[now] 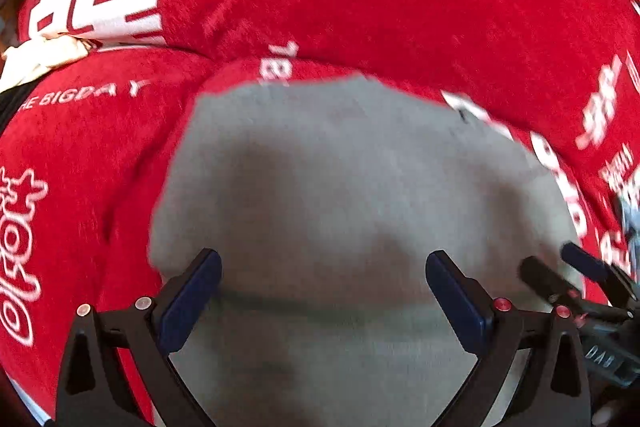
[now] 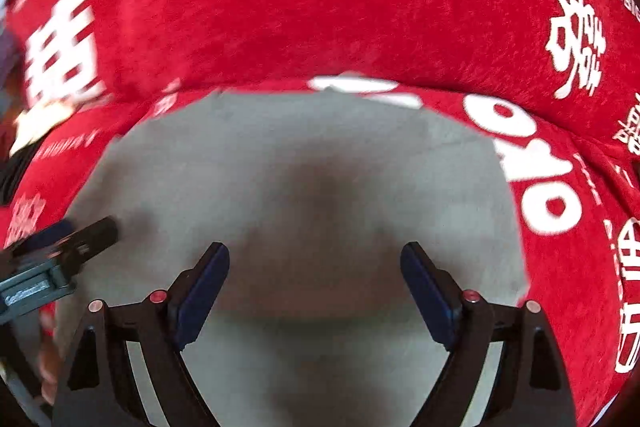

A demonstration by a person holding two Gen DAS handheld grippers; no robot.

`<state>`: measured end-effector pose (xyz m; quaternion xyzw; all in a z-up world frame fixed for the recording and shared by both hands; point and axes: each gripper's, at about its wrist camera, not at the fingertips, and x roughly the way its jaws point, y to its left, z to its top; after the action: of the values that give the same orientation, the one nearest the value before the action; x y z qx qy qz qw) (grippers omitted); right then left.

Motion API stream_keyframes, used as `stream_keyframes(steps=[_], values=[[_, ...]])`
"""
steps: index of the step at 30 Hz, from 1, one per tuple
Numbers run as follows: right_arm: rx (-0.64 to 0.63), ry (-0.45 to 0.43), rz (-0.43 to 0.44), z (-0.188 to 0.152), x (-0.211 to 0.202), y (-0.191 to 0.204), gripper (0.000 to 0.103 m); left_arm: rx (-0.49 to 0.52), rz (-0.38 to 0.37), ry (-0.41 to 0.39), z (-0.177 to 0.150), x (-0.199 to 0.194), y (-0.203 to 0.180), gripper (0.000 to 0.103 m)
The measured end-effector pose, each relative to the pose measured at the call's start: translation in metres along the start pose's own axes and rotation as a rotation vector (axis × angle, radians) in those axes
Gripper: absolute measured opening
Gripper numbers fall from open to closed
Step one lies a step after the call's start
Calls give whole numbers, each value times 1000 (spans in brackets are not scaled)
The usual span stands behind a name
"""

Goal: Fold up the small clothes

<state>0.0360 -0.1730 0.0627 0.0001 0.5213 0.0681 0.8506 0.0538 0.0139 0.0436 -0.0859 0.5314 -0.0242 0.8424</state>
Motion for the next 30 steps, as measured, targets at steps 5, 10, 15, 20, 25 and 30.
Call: stream_keyframes(steps=[5,10,15,20,25,30], values=[[-97,16,-74,-46,-1,10,90,61,59,-17,-40,-4,7,103],[-83,19,-46,-94,-26,-23,91,125,72,-36,-81,-28,27,103],[-91,-13,-39,-146,-58,-53,94,199,98,-83,-122,-53,33,103],[-174,-12,-66,-180,-77,-50,96,75,71,7,-144,-68,55,103],[-198,-74,4,-165,-99,-28,96,123,76,-145,-137,-96,32,103],[-302,-51,29,-142,-71,22,96,135,-5,0,-125,-58,5,103]])
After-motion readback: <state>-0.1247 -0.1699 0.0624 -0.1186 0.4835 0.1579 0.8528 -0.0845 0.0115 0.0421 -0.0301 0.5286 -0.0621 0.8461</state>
